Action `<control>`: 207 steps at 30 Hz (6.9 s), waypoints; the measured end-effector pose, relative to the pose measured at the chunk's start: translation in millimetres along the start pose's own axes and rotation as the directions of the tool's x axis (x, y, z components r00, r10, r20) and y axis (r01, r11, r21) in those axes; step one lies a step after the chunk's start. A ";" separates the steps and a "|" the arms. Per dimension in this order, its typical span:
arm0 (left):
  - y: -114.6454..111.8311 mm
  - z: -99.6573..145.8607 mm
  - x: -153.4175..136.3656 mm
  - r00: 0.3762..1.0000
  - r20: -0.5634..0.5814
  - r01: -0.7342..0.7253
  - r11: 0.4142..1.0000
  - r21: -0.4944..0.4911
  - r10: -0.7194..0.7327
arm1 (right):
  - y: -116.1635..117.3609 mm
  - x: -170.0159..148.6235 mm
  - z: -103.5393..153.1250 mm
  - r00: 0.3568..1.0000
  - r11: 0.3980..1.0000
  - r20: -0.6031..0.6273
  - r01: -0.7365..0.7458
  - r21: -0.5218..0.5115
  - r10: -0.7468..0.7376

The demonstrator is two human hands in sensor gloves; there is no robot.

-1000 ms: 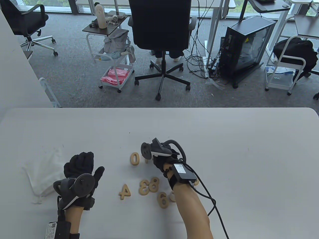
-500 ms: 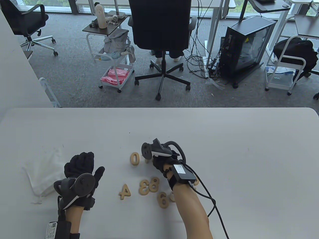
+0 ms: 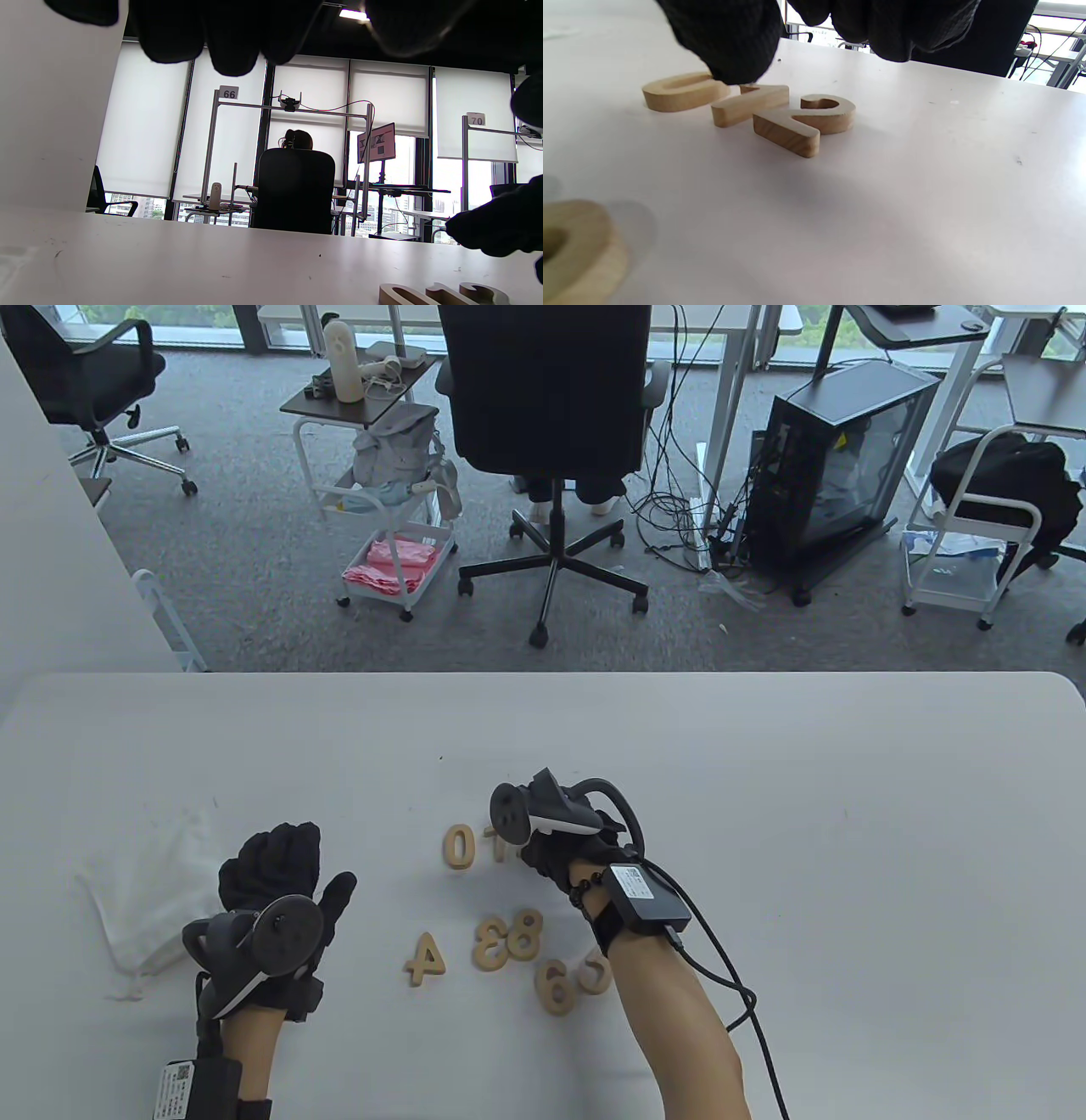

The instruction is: Empty bag and arrange number blocks in order

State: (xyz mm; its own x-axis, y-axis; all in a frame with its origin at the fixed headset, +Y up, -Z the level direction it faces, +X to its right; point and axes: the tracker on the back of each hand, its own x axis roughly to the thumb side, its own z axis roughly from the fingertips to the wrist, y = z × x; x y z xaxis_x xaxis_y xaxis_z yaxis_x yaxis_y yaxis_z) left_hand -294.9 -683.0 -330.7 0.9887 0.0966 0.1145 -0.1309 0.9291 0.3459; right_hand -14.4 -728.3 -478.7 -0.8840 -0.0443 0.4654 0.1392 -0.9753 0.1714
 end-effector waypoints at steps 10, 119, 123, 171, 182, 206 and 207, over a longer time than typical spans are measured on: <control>-0.1 0.3 1.9 1.000 0.014 0.002 1.000 0.004 -0.002 | -21.8 13.3 73.6 0.980 0.967 0.130 0.176 -0.186 -0.153; 5.6 2.8 4.5 1.000 0.029 0.004 0.999 0.040 -0.006 | -11.8 -92.1 63.9 0.625 0.740 -0.410 0.475 -0.476 -0.664; 6.0 3.0 4.3 1.000 0.027 0.004 0.999 0.044 -0.005 | 2.7 -82.7 38.7 0.632 0.798 -0.490 0.430 -0.423 -0.600; 9.6 3.7 1.0 1.000 0.018 -0.016 0.998 0.056 0.015 | 9.7 -54.4 -1.9 0.804 0.963 -0.535 0.178 -0.203 -0.261; 9.4 2.7 2.3 0.999 0.029 -0.014 0.998 0.053 0.012 | -47.6 30.2 62.1 0.954 0.945 -0.120 0.247 -0.215 -0.276; 11.5 3.1 -2.6 0.995 0.033 -0.093 0.995 0.041 0.091 | 54.4 187.1 58.4 0.994 0.994 -0.043 -0.102 0.045 0.104; 11.3 3.2 -2.2 0.995 0.036 -0.097 0.995 0.037 0.096 | 56.2 188.0 58.7 0.993 0.994 -0.053 -0.101 0.029 0.103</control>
State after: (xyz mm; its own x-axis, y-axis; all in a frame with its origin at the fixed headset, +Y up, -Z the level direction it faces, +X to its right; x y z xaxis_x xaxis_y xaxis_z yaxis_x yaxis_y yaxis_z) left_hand -298.8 -673.9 -324.0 0.9684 0.1722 0.1802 -0.2286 0.9017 0.3670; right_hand -146.6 -778.7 -330.6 -0.8873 -0.1556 0.4342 0.2409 -0.9591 0.1485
